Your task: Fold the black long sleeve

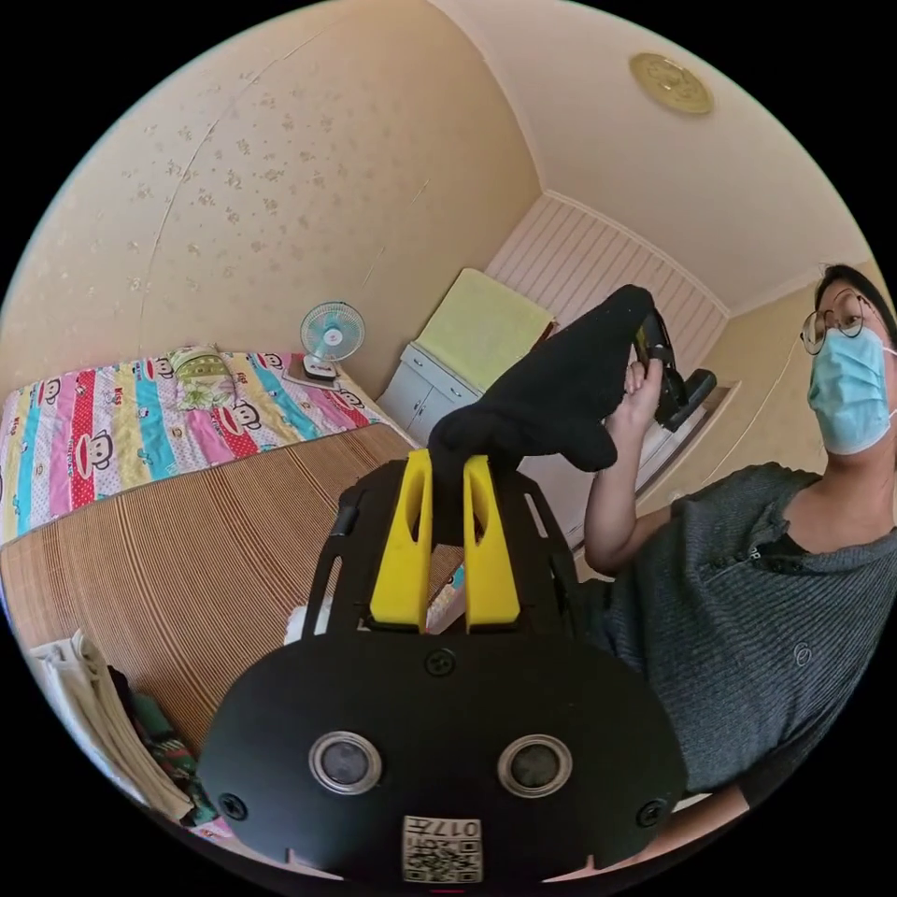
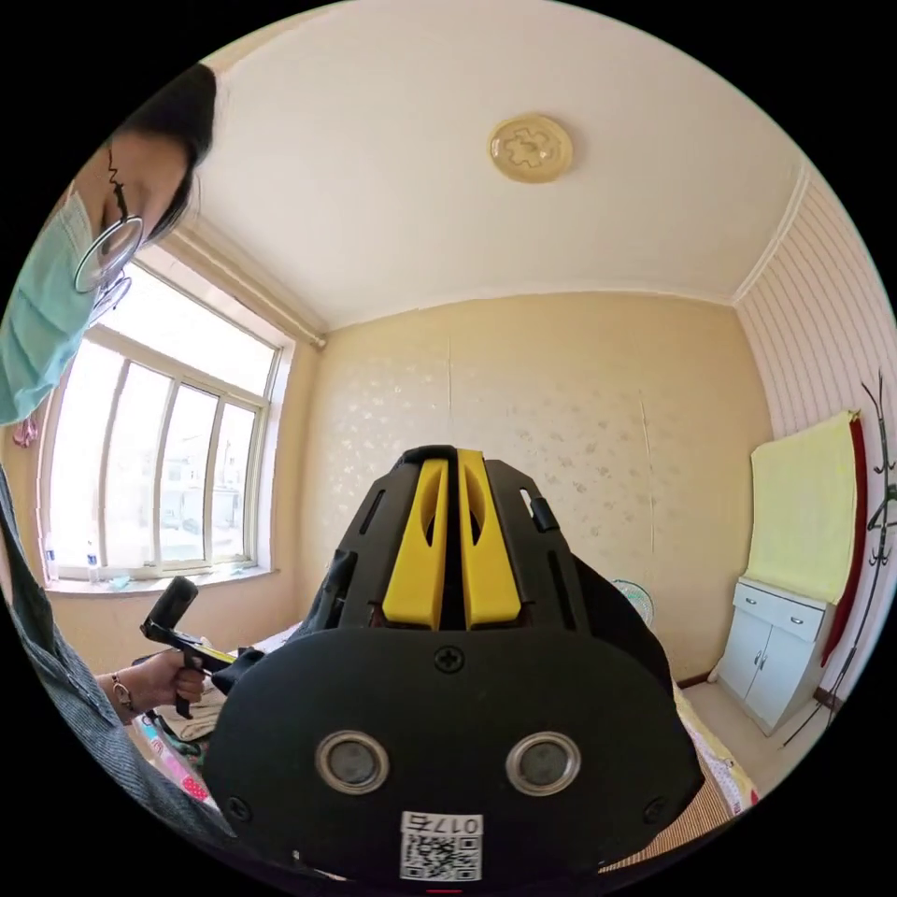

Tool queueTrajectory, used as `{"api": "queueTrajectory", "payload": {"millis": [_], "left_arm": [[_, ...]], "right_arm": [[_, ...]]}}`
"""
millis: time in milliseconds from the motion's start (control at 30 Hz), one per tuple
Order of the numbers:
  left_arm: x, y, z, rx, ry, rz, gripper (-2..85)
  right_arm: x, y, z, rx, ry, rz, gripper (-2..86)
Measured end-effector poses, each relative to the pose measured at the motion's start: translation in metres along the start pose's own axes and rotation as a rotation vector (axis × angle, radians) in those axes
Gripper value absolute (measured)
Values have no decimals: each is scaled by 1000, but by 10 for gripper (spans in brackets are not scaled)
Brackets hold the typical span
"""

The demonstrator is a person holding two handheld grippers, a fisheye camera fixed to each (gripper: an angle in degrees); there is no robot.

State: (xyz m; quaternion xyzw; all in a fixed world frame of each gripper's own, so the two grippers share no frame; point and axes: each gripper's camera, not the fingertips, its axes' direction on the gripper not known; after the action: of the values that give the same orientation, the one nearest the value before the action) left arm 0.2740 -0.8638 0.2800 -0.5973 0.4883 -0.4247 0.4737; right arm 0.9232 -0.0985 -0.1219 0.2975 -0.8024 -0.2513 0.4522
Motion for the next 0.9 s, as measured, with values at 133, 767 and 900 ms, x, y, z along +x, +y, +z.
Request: {"api": "queueTrajectory", "payload": {"millis": [133,767,900], "left_arm": [[19,5,29,33,2,-18,81],[154,17,96,-145,92,470,158],[158,4,70,-122,211,552,158]], "right_arm": [[-19,2,-37,156,119,-26,29],[-29,-29,-97,377,96,1,29],[-20,-34,-89,406,37,39,30]]}}
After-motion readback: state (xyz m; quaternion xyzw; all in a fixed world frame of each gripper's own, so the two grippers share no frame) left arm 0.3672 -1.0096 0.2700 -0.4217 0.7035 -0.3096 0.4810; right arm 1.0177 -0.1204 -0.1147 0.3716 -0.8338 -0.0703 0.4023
